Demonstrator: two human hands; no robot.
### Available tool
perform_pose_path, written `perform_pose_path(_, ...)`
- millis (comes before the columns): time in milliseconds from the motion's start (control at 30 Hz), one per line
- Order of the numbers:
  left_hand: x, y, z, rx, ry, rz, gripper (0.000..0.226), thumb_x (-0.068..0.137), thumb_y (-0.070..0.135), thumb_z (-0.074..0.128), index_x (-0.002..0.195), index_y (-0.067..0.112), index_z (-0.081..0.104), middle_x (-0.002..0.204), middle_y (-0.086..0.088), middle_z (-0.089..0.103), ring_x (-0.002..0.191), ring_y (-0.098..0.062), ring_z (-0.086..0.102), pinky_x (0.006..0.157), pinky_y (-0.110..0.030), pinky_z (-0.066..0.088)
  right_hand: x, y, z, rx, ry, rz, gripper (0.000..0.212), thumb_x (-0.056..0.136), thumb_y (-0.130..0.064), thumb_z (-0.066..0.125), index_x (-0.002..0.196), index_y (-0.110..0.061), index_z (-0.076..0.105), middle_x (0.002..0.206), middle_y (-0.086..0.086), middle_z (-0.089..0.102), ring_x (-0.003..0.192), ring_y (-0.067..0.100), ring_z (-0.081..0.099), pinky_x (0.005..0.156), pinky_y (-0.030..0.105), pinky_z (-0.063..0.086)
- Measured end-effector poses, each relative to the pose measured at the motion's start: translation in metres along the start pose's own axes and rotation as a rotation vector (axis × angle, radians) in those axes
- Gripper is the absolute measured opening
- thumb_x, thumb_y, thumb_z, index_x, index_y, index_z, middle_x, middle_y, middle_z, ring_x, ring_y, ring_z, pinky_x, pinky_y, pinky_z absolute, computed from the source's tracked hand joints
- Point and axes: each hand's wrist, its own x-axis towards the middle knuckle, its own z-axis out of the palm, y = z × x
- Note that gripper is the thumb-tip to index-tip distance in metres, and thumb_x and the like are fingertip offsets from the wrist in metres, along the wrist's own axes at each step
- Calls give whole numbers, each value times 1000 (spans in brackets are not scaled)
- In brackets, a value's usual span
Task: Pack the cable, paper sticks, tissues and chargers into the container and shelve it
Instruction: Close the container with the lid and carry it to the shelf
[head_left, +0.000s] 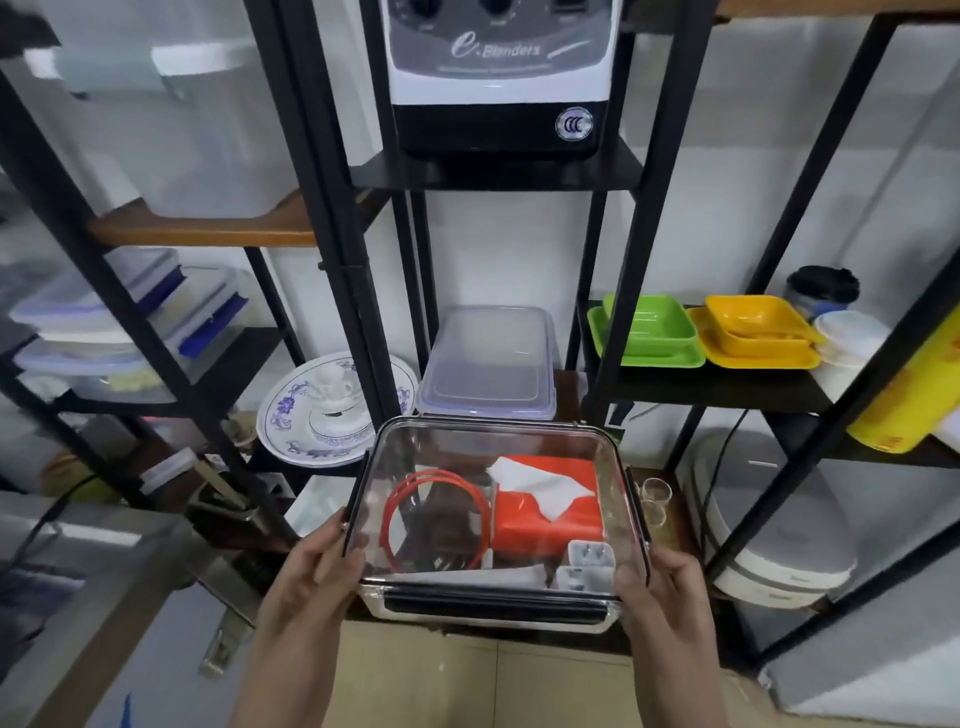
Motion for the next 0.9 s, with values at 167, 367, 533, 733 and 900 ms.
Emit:
perform_pose_path(167,40,4,10,-27,-47,-53,32,79,10,62,106,21,76,118,-2,74,110,-13,69,81,-27,59,29,3,16,-31,-39,-52,47,68,-14,79,110,-26,61,115,2,72,103,13,70,76,19,56)
perform_pose_path(367,93,4,10,-18,-101,-58,37,77,15,70,113,24,73,120,-4,73,115,-17,67,93,-32,55,63,-1,42,-110,-76,-108,80,54,5,90,120,-23,53,116,2,70,104,17,70,76,22,57)
perform_pose_path(533,126,2,7,7,-137,-50,38,78,18,70,114,29,72,121,-2,73,117,-17,66,101,-42,50,76,1,63,-138,-99,-121,97,48,12,89,127,-23,46,119,-6,69,107,15,68,78,22,57)
perform_pose_path(733,143,-2,8,16,-201,-84,44,80,19,75,123,24,67,125,-3,71,123,-19,62,108,-47,44,89,7,73,-138,-54,-115,98,48,8,80,132,-24,42,133,7,59,116,23,63,94,42,53)
perform_pose_path(900,150,-5,9,68,-246,-54,56,77,30,79,130,22,62,131,-5,67,130,-21,57,112,-55,32,99,7,75,-113,-45,-108,95,42,11,79,123,-25,47,122,2,65,100,13,70,73,22,58)
